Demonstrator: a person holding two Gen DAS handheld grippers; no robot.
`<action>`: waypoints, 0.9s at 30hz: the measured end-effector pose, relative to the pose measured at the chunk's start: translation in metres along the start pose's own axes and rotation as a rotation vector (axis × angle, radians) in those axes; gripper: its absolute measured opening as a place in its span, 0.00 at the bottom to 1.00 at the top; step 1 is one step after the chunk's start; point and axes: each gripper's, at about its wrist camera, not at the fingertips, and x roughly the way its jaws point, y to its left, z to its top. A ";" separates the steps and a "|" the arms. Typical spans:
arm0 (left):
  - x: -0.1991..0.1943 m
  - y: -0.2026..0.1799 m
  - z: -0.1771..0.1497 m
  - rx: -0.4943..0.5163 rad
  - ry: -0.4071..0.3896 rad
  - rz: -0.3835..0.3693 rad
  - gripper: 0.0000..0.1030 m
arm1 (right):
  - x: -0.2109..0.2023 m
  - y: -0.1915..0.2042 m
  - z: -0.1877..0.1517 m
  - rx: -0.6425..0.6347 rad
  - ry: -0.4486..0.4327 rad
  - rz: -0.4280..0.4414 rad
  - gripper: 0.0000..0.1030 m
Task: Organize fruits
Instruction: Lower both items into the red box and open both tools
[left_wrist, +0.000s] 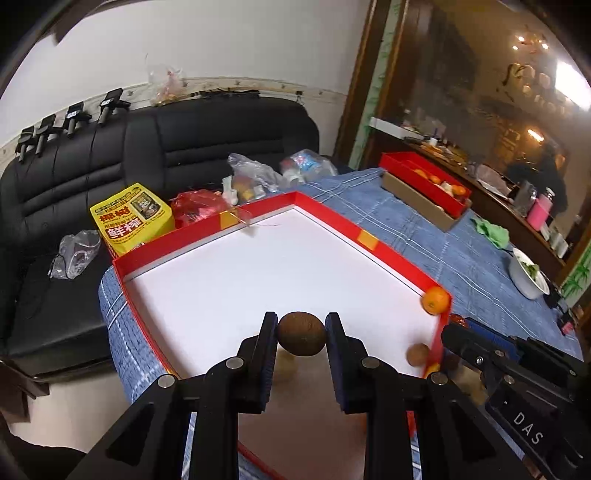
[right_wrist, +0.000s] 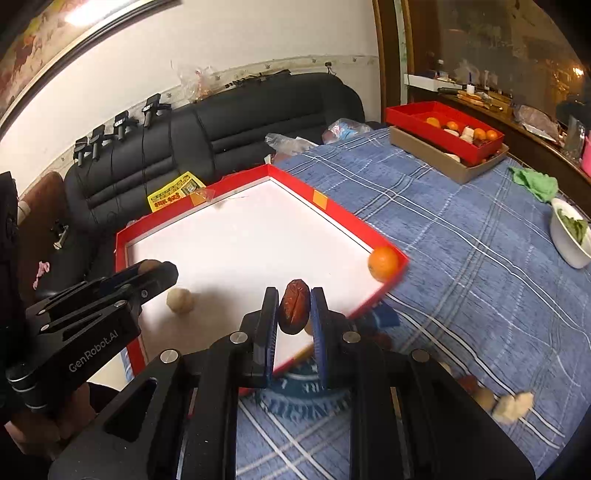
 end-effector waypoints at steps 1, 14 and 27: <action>0.002 0.001 0.001 -0.003 0.003 0.006 0.24 | 0.005 0.001 0.002 0.001 0.007 0.002 0.16; 0.030 0.014 0.014 -0.028 0.024 0.071 0.24 | 0.046 0.008 0.018 0.003 0.054 0.000 0.16; 0.045 0.031 0.017 -0.090 0.079 0.142 0.58 | 0.080 0.006 0.026 0.018 0.126 -0.041 0.17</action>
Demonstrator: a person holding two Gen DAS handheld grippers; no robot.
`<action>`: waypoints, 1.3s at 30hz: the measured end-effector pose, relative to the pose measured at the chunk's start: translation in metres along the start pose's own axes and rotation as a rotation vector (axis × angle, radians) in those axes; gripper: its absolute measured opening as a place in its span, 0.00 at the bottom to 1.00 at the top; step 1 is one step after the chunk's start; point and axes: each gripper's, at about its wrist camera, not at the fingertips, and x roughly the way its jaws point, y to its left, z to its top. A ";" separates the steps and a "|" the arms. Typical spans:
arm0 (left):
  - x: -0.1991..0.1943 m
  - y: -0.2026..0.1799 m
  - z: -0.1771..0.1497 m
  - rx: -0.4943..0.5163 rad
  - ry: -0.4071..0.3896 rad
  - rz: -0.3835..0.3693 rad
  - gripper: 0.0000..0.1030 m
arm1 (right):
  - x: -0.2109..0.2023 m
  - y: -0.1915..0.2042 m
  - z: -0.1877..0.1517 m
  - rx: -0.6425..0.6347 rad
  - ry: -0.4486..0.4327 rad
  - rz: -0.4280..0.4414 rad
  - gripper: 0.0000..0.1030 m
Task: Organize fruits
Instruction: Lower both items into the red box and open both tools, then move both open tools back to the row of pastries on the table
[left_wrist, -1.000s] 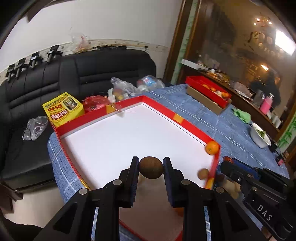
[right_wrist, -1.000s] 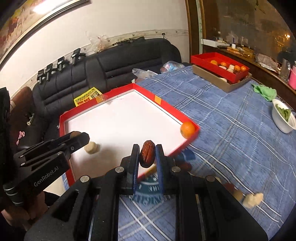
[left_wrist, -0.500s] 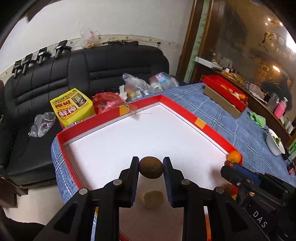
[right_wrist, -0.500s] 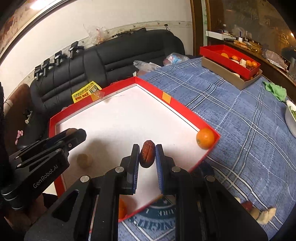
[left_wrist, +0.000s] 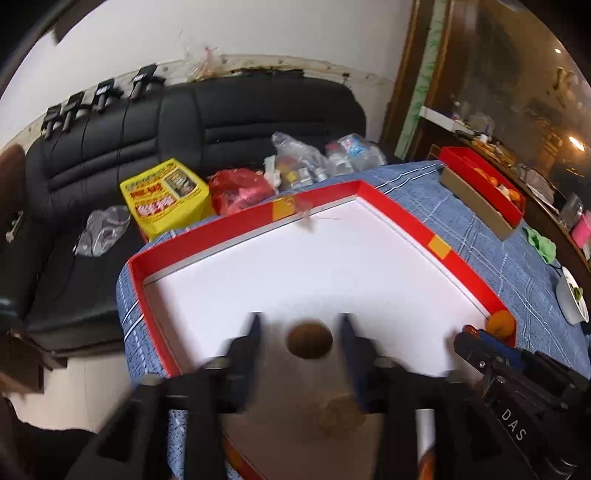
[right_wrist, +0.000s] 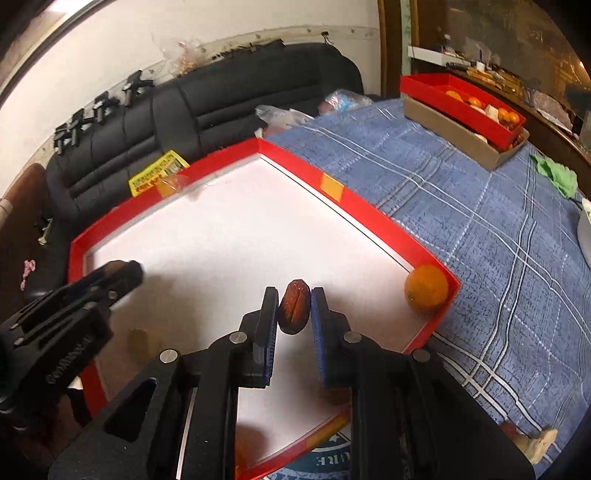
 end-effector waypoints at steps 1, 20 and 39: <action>0.000 0.002 0.000 -0.015 0.007 0.005 0.64 | 0.002 -0.001 0.000 0.000 0.014 -0.010 0.25; -0.083 -0.094 -0.075 0.237 -0.067 -0.248 0.69 | -0.144 -0.142 -0.133 0.174 -0.122 -0.211 0.68; -0.074 -0.150 -0.120 0.448 0.013 -0.368 0.70 | -0.104 -0.165 -0.129 0.206 -0.023 -0.159 0.47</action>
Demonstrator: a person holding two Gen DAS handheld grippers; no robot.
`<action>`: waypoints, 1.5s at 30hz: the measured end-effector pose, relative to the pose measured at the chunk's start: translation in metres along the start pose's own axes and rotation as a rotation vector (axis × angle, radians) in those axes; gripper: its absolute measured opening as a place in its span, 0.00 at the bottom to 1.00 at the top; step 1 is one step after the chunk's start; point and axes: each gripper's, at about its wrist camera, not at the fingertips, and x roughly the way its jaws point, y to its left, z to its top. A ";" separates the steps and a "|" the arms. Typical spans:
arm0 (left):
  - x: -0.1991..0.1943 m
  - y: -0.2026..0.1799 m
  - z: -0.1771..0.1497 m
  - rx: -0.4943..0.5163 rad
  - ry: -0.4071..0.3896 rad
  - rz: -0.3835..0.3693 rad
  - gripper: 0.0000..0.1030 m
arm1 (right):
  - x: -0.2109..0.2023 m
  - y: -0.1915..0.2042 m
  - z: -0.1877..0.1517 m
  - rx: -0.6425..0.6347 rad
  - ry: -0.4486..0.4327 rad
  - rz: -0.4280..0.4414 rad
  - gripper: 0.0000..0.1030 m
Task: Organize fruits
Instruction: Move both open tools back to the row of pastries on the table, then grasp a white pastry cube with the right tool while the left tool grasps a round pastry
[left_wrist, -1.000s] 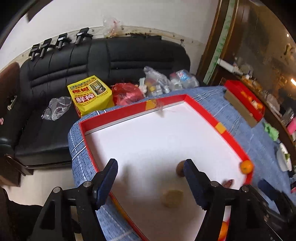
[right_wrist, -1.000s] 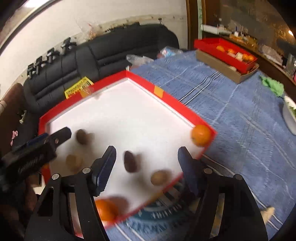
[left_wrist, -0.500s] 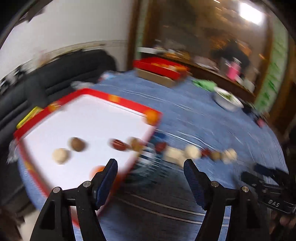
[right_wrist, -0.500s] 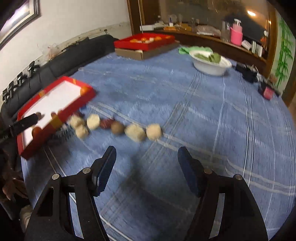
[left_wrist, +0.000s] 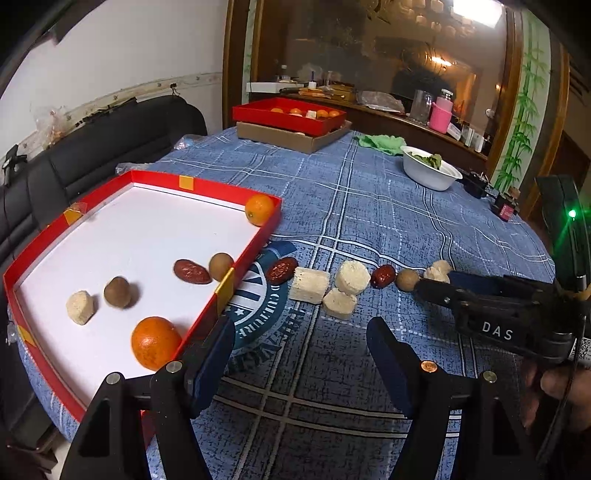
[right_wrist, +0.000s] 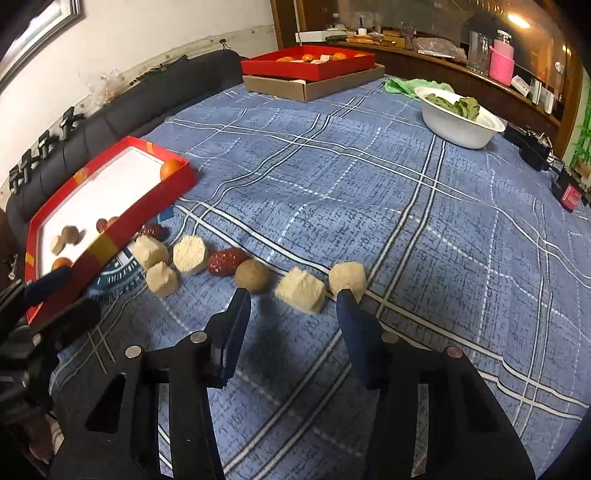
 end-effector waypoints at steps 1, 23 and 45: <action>0.003 0.000 0.000 -0.003 0.004 -0.003 0.70 | 0.002 0.001 0.001 -0.002 0.004 0.002 0.46; 0.024 0.001 0.001 -0.011 0.044 -0.008 0.70 | 0.013 0.013 0.003 -0.112 0.033 -0.046 0.26; 0.058 -0.033 0.015 -0.009 0.136 -0.027 0.52 | -0.024 -0.008 -0.008 -0.061 -0.063 0.010 0.17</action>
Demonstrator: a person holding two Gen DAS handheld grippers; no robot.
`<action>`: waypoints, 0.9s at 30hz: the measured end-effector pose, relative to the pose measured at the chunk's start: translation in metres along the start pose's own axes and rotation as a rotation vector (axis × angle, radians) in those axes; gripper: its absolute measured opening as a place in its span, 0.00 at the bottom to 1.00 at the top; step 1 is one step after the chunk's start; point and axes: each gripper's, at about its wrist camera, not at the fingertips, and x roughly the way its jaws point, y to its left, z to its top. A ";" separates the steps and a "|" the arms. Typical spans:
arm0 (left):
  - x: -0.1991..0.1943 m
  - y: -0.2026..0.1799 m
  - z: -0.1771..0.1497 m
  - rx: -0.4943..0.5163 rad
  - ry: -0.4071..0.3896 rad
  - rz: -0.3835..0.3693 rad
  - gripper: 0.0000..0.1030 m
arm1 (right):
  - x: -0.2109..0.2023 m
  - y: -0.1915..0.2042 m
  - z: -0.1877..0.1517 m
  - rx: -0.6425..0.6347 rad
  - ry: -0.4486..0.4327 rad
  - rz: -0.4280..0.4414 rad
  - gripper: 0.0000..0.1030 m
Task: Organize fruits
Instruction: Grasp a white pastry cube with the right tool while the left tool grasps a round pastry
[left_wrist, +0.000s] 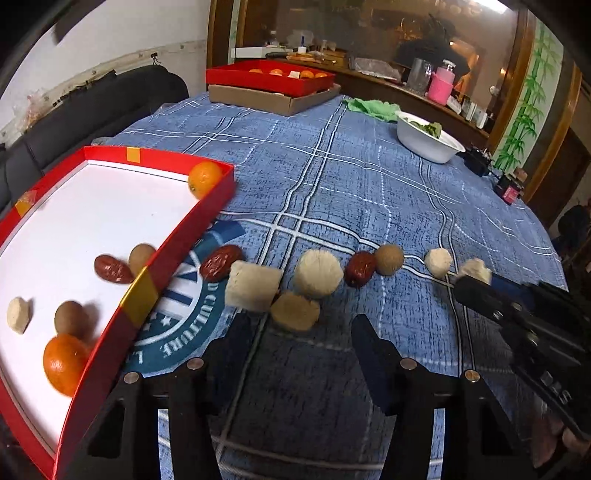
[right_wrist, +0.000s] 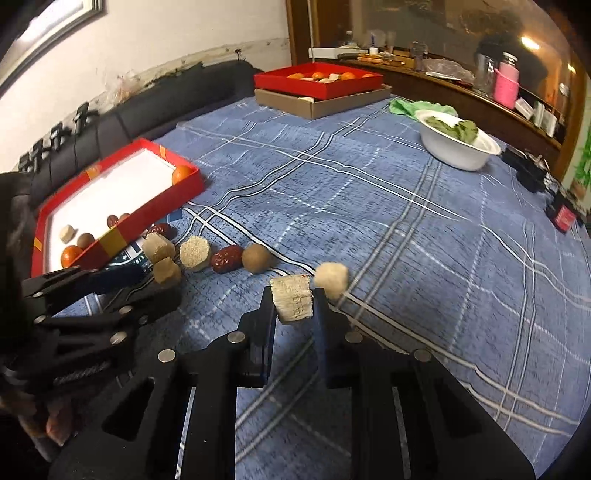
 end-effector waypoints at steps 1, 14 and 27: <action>0.002 0.000 0.002 -0.007 0.001 0.009 0.50 | -0.002 -0.002 -0.001 0.006 -0.007 0.006 0.17; -0.021 -0.013 -0.011 0.022 -0.041 -0.018 0.25 | -0.021 -0.001 -0.003 0.010 -0.047 0.040 0.17; -0.049 -0.024 -0.032 0.036 -0.074 -0.091 0.25 | -0.048 -0.019 -0.050 0.105 -0.021 -0.022 0.17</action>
